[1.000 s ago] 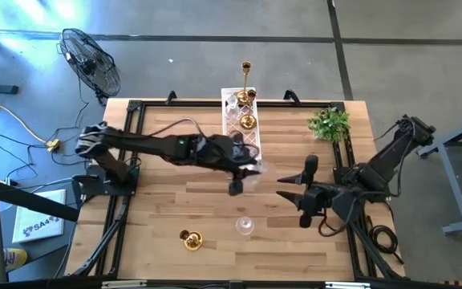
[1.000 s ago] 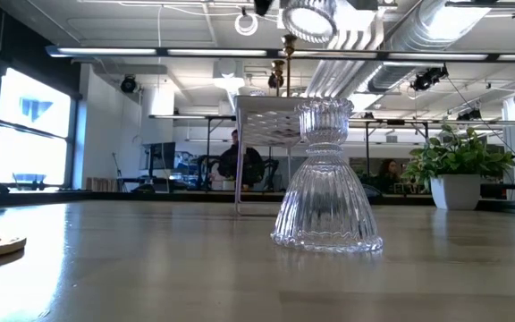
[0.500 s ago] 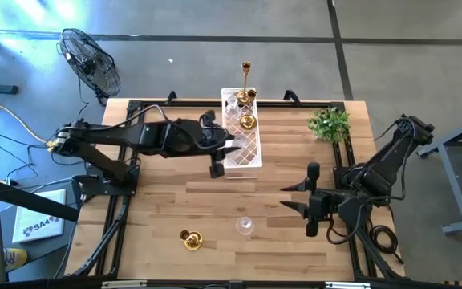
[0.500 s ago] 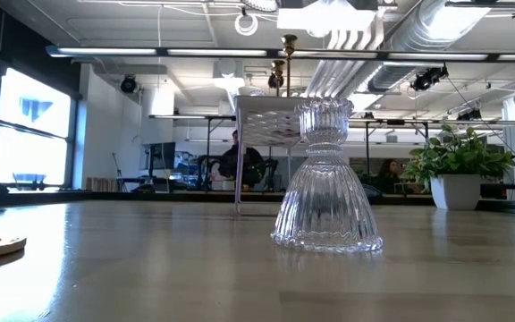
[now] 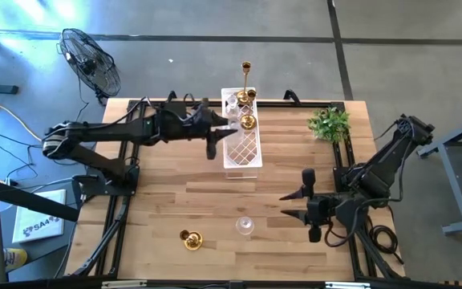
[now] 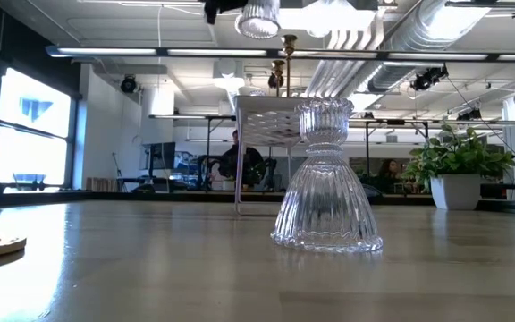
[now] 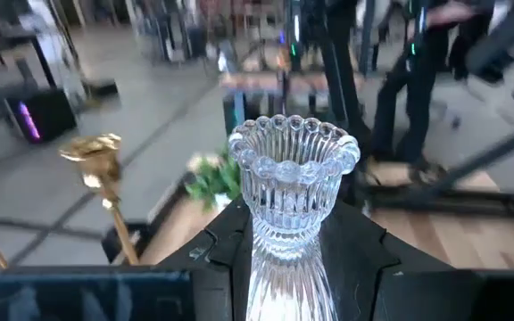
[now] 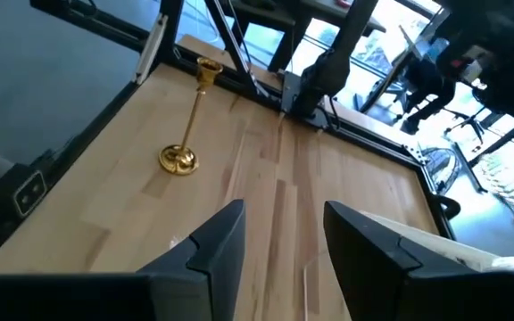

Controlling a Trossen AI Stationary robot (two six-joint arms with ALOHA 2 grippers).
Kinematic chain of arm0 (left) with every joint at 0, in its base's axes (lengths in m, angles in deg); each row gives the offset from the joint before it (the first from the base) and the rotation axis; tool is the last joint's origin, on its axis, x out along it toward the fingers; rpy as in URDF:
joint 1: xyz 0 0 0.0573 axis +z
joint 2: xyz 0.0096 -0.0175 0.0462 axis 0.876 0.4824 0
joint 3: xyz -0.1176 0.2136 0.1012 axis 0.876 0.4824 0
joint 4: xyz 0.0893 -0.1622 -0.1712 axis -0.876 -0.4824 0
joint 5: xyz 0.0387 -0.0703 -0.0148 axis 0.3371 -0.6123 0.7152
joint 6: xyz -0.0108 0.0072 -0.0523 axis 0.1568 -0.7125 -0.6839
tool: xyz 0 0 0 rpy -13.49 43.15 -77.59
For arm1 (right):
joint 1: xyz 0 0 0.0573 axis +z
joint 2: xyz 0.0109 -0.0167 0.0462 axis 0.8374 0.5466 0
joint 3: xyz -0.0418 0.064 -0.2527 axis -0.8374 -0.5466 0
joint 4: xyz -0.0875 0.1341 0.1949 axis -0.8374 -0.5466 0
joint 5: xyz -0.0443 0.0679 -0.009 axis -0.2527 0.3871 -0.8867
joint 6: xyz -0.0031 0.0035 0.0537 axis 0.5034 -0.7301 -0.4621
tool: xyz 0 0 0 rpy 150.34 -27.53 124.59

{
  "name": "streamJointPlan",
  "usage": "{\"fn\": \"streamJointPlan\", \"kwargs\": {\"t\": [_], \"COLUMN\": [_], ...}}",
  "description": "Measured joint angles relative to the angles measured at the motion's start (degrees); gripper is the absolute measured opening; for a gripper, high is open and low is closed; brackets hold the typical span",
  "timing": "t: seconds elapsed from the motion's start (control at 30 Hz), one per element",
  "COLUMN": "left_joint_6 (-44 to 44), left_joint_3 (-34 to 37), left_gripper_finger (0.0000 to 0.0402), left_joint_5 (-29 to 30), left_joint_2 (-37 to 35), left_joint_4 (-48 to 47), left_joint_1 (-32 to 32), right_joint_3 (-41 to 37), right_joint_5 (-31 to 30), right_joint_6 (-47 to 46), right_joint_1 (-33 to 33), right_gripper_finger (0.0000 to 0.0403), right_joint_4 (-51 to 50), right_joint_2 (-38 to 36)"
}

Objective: Pick & Place candle stick holders
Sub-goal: Put the top transparent candle holder on the shelf aligned with the other transparent candle holder

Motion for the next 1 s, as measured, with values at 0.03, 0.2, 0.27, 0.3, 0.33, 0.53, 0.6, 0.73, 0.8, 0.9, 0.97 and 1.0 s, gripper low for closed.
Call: {"fn": "streamJointPlan", "kwargs": {"t": [0.03,0.2,0.27,0.3,0.33,0.53,0.6,0.73,0.8,0.9,0.97,1.0], "left_joint_6": [0.05,-1.21,-1.27,-1.3,-1.3,-1.53,-2.16,-3.0,-3.03,-4.07,-4.19,-4.26], "left_joint_3": [1.73,9.16,11.28,12.27,13.24,17.17,18.01,17.97,17.97,17.97,17.97,17.96], "left_gripper_finger": [0.0098,0.0098,0.0098,0.0098,0.0098,0.0098,0.0098,0.0098,0.0098,0.0098,0.0098,0.0098], "left_joint_5": [-0.8,-8.34,-9.01,-9.65,-10.63,-11.79,-12.37,-14.52,-15.01,-14.93,-14.9,-14.95], "left_joint_2": [-0.3,-0.51,-0.31,-0.23,-0.2,0.82,1.83,5.16,6.85,9.07,9.83,10.26], "left_joint_4": [2.45,12.25,15.89,17.19,18.13,23.75,25.05,30.89,32.93,33.32,33.48,34.07], "left_joint_1": [0.59,4.92,6.23,6.84,7.46,9.25,10.19,10.59,10.92,11.15,11.75,11.82], "right_joint_3": [-0.04,-0.03,-0.05,-0.03,-0.03,-0.03,-0.03,-0.03,-0.03,-0.03,-0.01,-0.01], "right_joint_5": [0.0,-0.03,-0.03,-0.02,0.0,-0.36,-0.27,-0.24,-0.23,-0.2,-0.03,0.03], "right_joint_6": [-0.05,0.2,0.22,0.2,0.18,0.25,0.31,0.33,0.31,0.27,0.29,0.27], "right_joint_1": [0.0,-0.02,-0.02,-0.02,-0.02,-0.13,-0.19,-0.2,-0.2,-0.2,-0.2,-0.2], "right_gripper_finger": [0.0149,0.0149,0.0149,0.0149,0.0149,0.0149,0.0149,0.0149,0.0149,0.0149,0.0149,0.0149], "right_joint_4": [-0.21,0.07,0.11,0.15,0.18,0.2,0.21,0.22,0.21,0.2,0.16,0.08], "right_joint_2": [0.02,0.0,0.0,0.0,0.0,0.0,0.01,0.0,0.0,0.0,0.0,0.0]}}
